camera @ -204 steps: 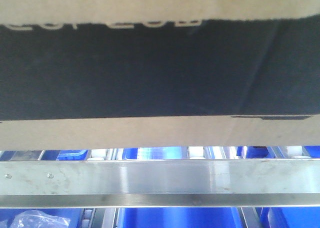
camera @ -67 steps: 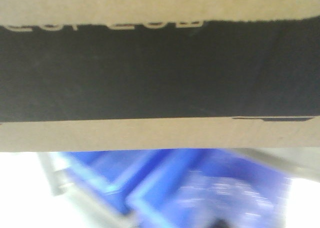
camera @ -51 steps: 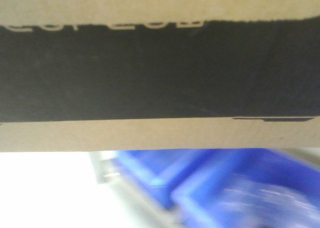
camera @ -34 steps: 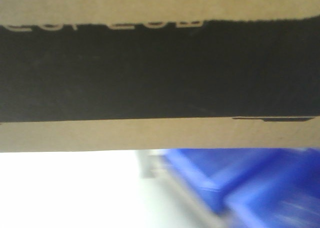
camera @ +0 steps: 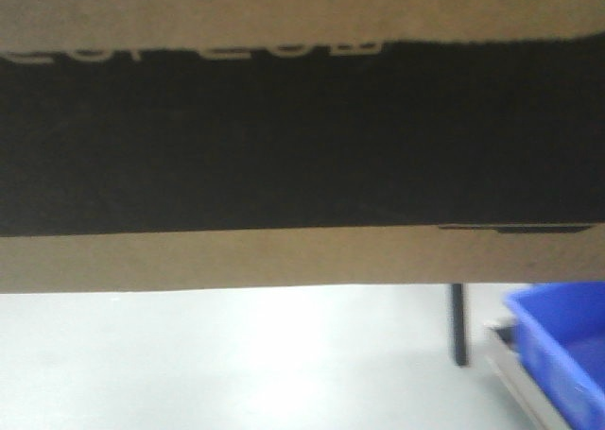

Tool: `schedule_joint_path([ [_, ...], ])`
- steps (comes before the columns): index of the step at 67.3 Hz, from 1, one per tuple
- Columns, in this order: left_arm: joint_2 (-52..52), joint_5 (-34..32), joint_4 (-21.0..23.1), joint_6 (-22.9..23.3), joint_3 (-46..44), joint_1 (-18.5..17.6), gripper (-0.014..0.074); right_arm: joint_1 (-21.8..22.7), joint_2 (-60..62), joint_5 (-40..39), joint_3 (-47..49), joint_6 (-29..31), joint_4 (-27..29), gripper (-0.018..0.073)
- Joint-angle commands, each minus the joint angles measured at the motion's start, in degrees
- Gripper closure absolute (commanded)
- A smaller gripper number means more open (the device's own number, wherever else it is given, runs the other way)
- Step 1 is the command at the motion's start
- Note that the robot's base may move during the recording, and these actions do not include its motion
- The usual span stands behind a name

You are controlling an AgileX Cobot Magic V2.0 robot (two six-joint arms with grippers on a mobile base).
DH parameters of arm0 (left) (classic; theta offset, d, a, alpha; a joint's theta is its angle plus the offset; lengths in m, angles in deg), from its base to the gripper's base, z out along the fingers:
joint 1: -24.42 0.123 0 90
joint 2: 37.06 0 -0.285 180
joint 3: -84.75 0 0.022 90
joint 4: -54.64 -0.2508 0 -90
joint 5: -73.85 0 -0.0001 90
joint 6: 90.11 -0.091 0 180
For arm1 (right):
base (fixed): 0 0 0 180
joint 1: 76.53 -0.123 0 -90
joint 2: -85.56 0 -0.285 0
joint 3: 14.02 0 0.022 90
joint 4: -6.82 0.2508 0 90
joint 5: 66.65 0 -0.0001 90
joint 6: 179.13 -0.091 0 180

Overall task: Grab box from left shelf to table start
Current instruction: 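Hold the box with both grippers while the base turns away from the shelf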

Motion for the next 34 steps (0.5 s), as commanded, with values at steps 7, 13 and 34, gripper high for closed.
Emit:
schedule_joint_path([
  [7, 0.2, -9.6, 5.0, -0.7, -2.2, -0.7, 0.0689, 0.3, -0.9, -8.0, 1.6, 0.3, -0.1, 0.0501],
  [13, 0.2, -9.6, 5.0, -0.7, -2.2, -0.7, 0.0689, 0.3, -0.9, -8.0, 1.6, 0.3, -0.1, 0.0501],
  [34, 0.2, -9.6, 5.0, -0.7, -2.2, -0.7, 0.0689, 0.3, -0.9, -8.0, 1.6, 0.3, -0.1, 0.0501],
])
